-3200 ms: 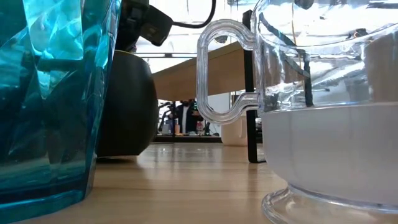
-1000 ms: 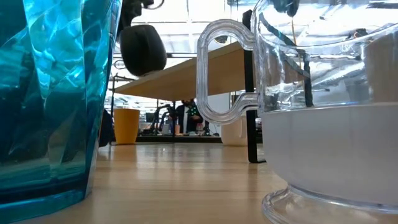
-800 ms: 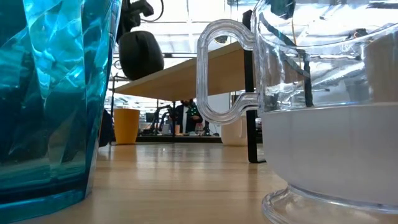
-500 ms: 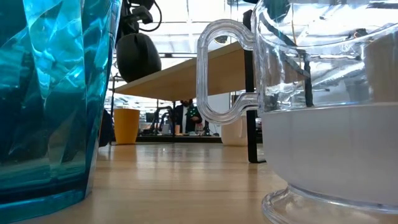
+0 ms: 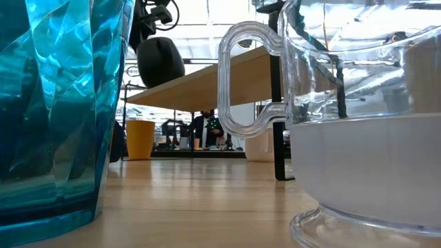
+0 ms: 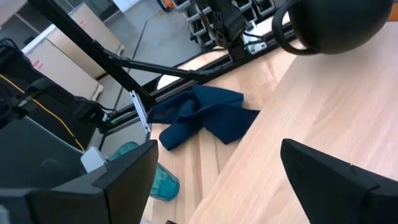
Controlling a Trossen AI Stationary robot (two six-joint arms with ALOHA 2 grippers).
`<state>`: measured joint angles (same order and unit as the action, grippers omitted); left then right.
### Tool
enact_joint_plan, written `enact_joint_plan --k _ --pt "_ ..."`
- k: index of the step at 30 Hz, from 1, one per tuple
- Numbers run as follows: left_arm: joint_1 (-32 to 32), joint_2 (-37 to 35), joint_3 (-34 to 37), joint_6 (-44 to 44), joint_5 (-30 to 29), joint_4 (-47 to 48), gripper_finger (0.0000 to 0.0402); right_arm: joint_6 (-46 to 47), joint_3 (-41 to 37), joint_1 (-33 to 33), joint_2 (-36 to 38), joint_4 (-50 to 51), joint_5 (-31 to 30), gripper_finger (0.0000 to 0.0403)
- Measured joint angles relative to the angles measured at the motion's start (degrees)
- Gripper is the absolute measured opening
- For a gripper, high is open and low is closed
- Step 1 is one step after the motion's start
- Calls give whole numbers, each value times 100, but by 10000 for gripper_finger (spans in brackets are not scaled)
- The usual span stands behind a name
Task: Stack small to large cups/mugs on shelf
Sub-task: Put the black mug on the shelf
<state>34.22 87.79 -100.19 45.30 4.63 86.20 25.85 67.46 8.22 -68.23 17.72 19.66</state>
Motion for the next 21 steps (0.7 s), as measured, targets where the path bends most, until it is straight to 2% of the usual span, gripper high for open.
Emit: enact_joint_plan --k 5,10,16,21 --pt "-7 1 -17 -7 32 10 18 0 0 -10 1 -12 0 331" --pt "-4 2 -17 -7 35 5 6 0 0 -10 2 -13 0 331" --pt "-7 2 -17 2 28 67 20 1 0 -10 2 -11 0 331" --pt "-4 2 -17 9 28 62 6 2 0 -10 2 -11 0 331"
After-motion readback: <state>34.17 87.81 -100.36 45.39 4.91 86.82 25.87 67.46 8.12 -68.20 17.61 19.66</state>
